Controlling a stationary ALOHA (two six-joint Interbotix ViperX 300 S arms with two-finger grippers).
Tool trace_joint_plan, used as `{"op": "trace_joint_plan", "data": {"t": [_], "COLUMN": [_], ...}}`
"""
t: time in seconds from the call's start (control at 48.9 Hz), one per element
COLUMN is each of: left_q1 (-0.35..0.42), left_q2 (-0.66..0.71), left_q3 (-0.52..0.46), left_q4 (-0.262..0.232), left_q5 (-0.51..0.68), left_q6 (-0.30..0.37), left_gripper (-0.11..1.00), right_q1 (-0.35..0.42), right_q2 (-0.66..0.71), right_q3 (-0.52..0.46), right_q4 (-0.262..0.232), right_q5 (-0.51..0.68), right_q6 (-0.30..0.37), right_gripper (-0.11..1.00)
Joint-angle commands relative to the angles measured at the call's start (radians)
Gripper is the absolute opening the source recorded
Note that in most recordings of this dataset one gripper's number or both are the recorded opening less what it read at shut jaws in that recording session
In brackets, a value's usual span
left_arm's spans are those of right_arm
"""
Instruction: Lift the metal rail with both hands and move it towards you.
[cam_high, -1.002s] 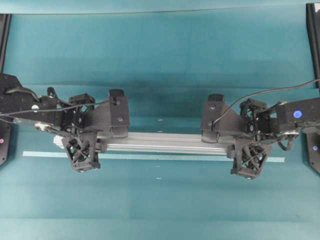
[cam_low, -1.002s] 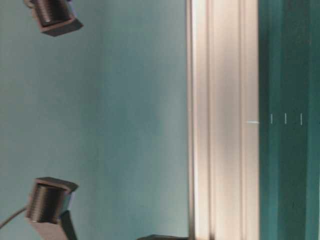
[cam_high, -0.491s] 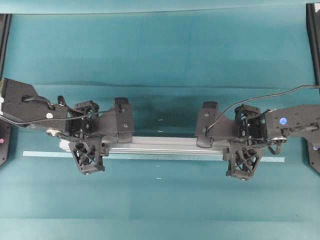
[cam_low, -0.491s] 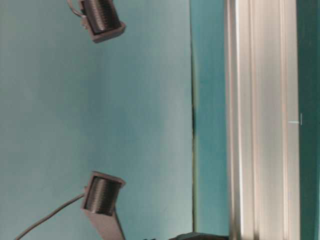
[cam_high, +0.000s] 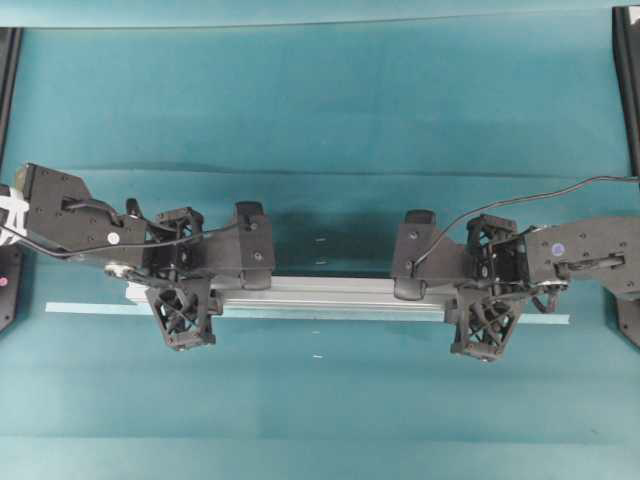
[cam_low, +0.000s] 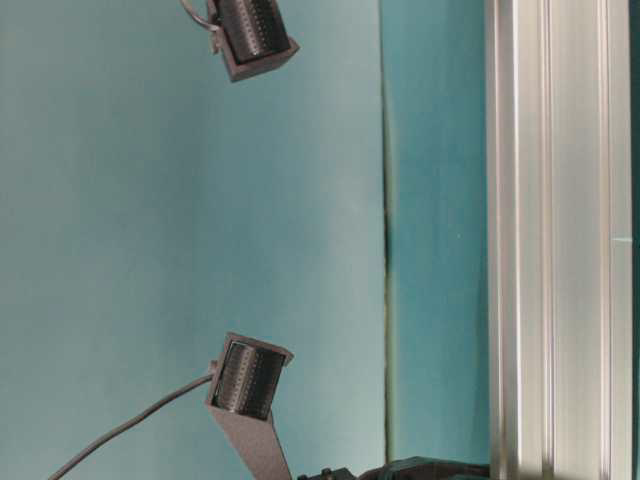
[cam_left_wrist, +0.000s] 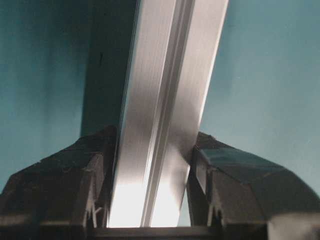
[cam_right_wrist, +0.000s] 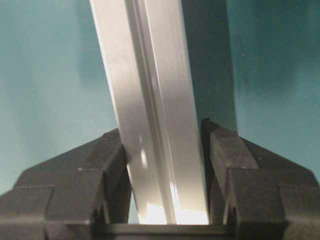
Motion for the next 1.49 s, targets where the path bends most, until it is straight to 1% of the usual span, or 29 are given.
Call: {"op": "trace_joint_plan", "data": {"t": [0.0, 0.286, 0.532, 0.696, 1.33, 1.473], "left_q1": [0.018, 0.023, 0.026, 0.026, 0.026, 0.023], "left_q2": [-0.002, 0.003, 0.009, 0.012, 0.014, 0.014], "left_q3": [-0.006, -0.005, -0.006, -0.009, -0.008, -0.006], "left_q4": [-0.005, -0.005, -0.005, -0.005, -0.005, -0.005], "left_q5": [-0.009, -0.011, -0.025, -0.034, -0.046, -0.061], "left_q6": [-0.017, -0.017, -0.017, -0.017, -0.017, -0.003], "left_gripper": [0.33, 0.33, 0.33, 0.33, 0.33, 0.33], "right_q1": [-0.012, -0.015, -0.038, -0.049, -0.051, -0.051], "right_q2": [0.006, 0.028, 0.034, 0.032, 0.034, 0.031], "right_q3": [-0.006, -0.006, -0.006, -0.006, 0.003, 0.009], "right_q4": [0.003, 0.003, 0.000, -0.031, -0.029, -0.025], "right_q5": [-0.023, -0.060, -0.069, -0.066, -0.069, -0.069], "right_q6": [0.018, 0.018, 0.017, 0.017, 0.020, 0.020], "right_gripper": [0.40, 0.41, 0.41, 0.40, 0.41, 0.41]}}
